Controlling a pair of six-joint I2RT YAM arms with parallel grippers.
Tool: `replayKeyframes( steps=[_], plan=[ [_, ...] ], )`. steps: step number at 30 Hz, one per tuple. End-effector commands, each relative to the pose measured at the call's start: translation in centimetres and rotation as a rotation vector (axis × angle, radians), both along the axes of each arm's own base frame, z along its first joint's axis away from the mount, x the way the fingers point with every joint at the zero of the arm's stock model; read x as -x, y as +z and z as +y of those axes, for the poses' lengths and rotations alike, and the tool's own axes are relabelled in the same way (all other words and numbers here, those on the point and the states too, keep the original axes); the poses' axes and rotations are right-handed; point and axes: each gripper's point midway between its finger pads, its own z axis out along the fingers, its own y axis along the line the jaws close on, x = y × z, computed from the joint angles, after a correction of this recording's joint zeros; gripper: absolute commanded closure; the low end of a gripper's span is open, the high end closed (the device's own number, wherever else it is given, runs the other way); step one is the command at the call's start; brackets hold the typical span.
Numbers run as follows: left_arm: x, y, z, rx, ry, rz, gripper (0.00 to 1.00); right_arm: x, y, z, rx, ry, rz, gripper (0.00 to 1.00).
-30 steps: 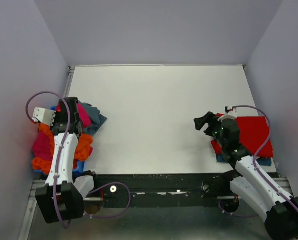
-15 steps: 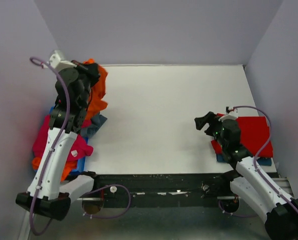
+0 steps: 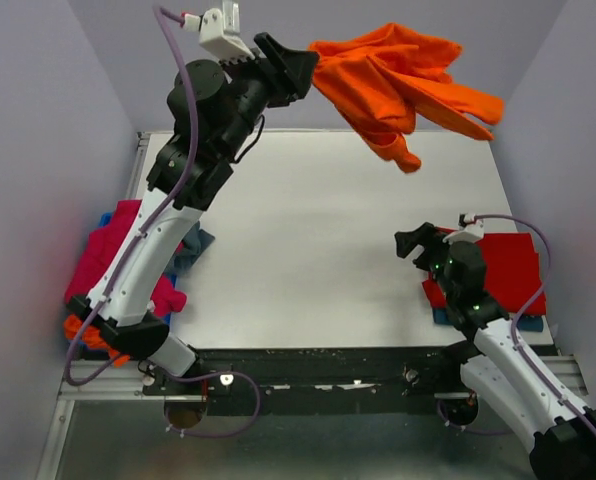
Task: Fold and stack the t-shirts
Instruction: Move the tshirt to the center of the board, then flatten out the tshirt
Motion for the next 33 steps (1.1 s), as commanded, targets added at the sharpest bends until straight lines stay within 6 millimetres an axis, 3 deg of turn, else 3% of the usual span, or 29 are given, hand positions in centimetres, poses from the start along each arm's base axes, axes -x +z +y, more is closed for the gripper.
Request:
replayKeyframes(
  steps=[1,3,5,10,13,19,24,26,30,33],
  plan=[
    [-2.4,-11.1,1.8,-0.123,0.142,0.171,0.01,0.4,-0.7,-1.1,0.035,-0.047,0.01,0.0],
    [-3.5,-19.2,3.3,-0.161,0.253,0.316,0.01,0.5,-0.7,-1.1,0.034,-0.043,0.007,0.0],
    [-3.4,-25.1,3.7,-0.209,0.27,0.394,0.01,0.6,-0.7,-0.8,0.034,-0.026,0.003,0.0],
    [-2.6,-35.7,2.4,-0.338,0.174,0.465,0.01,0.5,-0.9,-0.5,0.04,-0.005,0.015,0.01],
    [-1.9,-38.7,0.3,-0.368,0.045,0.45,0.04,0.3,-1.1,-0.1,0.045,0.016,0.029,0.03],
    [-0.3,-39.9,-5.2,-0.385,-0.209,0.358,0.1,0.4,-1.3,-0.3,0.067,0.01,0.077,0.07],
    [0.5,-41.0,-8.4,-0.442,-0.323,0.321,0.13,1.1,-2.0,0.2,0.093,0.048,0.208,0.13],
    [1.0,-41.5,-9.4,-0.433,-0.377,0.317,0.17,1.1,-2.3,0.9,0.107,0.093,0.259,0.21],
    [3.0,-43.3,-10.5,-0.42,-0.47,0.3,0.17,1.1,-4.2,2.6,0.106,0.185,0.372,0.24],
    [4.1,-45.6,-10.8,-0.477,-0.508,0.34,0.17,0.6,-5.5,2.6,0.133,0.183,0.433,0.23]
  ],
)
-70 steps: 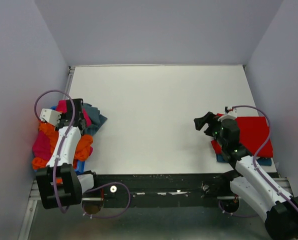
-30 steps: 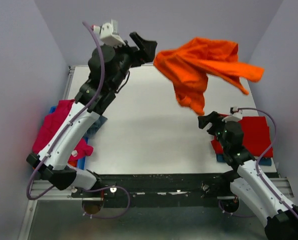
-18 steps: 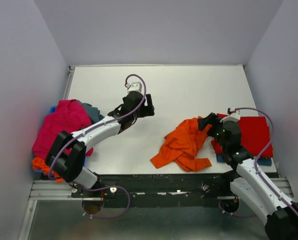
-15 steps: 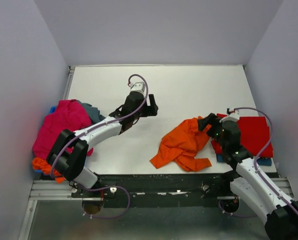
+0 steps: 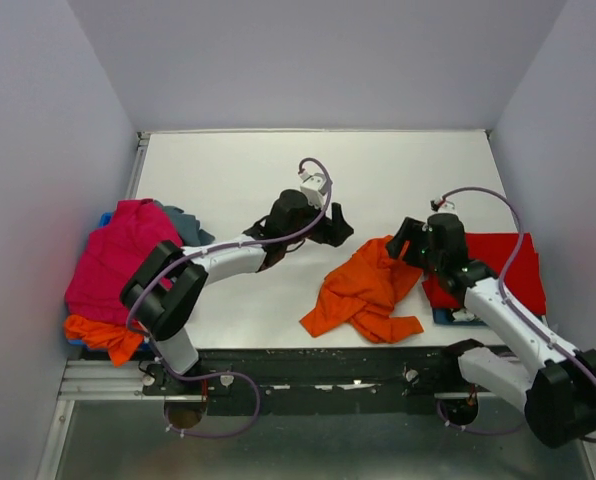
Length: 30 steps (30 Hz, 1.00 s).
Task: Fold and stack the t-shirts
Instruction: Flatten out the tshirt
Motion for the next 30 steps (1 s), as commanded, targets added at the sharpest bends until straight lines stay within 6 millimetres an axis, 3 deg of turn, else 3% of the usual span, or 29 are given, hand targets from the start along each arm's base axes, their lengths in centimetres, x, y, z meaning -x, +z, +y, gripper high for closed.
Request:
replayKeyframes(
  steps=[1,10,15,18,23,27,30],
  plan=[
    [2.3,-2.3,-1.3,-0.033,-0.13,0.01,0.17,0.7,-2.2,0.9,0.035,0.069,0.135,0.24],
    [5.5,-7.3,-1.7,-0.105,-0.239,0.148,0.19,-2.7,-3.4,3.2,-0.007,0.097,0.224,0.25],
    [5.4,-8.5,-2.8,-0.096,-0.265,0.193,0.2,-4.0,-4.9,3.6,0.004,0.085,0.275,0.28],
    [5.2,-8.8,-3.6,-0.088,-0.282,0.211,0.21,-4.3,-5.7,4.0,-0.006,0.095,0.296,0.43],
    [5.2,-8.2,-4.8,-0.049,-0.311,0.208,0.25,-4.4,-4.9,3.3,0.008,0.066,0.25,0.94],
    [5.4,-8.0,-5.6,-0.022,-0.342,0.221,0.33,-4.3,-4.1,2.6,0.019,0.036,0.201,0.99],
    [5.7,-8.3,-6.4,-0.004,-0.367,0.246,0.47,-4.1,-3.8,2.2,0.021,0.021,0.176,0.99]
  ],
)
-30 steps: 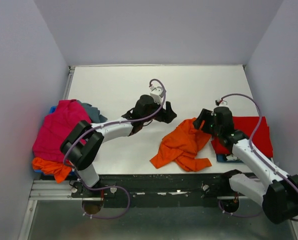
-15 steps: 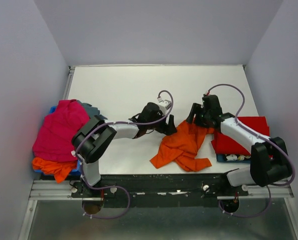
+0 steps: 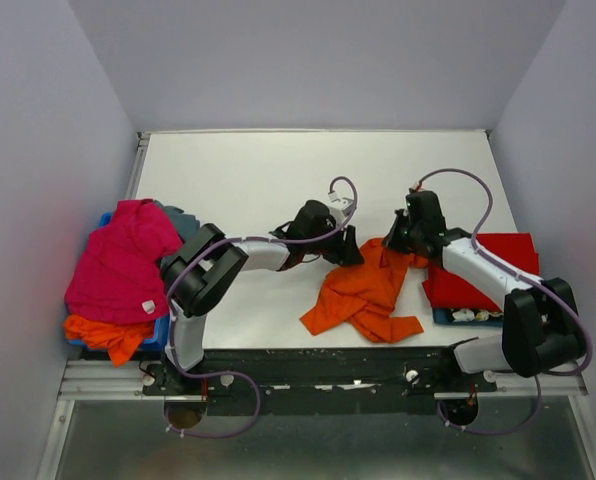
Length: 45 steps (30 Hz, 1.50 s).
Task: Fold and stack the t-shirts
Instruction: Flatten out the tshirt
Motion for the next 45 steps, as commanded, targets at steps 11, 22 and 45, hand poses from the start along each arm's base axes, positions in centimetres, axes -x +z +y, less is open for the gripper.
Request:
replayKeyframes(
  steps=[11,22,45],
  plan=[
    [1.2,3.4,-1.0,0.089,-0.074,-0.07,1.0,-0.7,2.8,-1.5,0.025,-0.078,-0.135,0.99],
    [-6.2,16.5,10.4,0.022,0.385,-0.24,1.0,-6.2,13.7,-1.2,0.01,-0.18,-0.245,0.99],
    [-0.8,23.4,31.0,0.052,1.077,-0.394,1.0,-0.4,15.4,1.0,-0.094,0.068,-0.299,0.17]
  ],
)
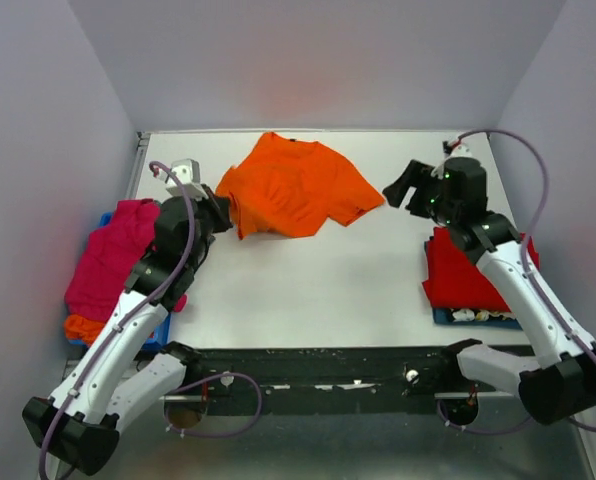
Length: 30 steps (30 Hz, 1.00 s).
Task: Fold and stack the t-shirts
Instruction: Flatten out the tshirt
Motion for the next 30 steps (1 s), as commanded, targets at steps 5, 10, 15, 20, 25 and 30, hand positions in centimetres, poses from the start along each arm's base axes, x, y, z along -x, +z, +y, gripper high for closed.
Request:
replayKeyframes(
  steps=[5,10,15,20,25,30],
  plan=[
    [2.4,-6.6,1.6,0.089,0.064,0.055,1.0,0.3,-12.1,2.8,-0.003,0.126,0.228,0.2],
    [3.5,-8.7,2.8,0.104,0.115,0.098,1.0,-2.2,-15.4,3.5,0.043,0.102,0.312,0.23],
    [4.5,-9.3,3.3,0.143,0.129,0.076,1.0,-6.7,-16.9,3.4,0.082,-0.001,0.35,0.27],
    [5.1,-10.4,3.6,0.154,0.133,0.092,1.0,-11.5,-17.8,3.0,0.142,-0.106,0.382,0.31],
    [5.6,-10.8,3.8,0.157,0.138,0.099,1.0,-14.7,-20.0,2.6,0.196,-0.175,0.431,0.35],
    [6.2,-10.5,4.5,0.159,0.157,0.081,1.0,-16.7,-22.8,2.7,0.168,-0.191,0.496,0.37]
  ],
)
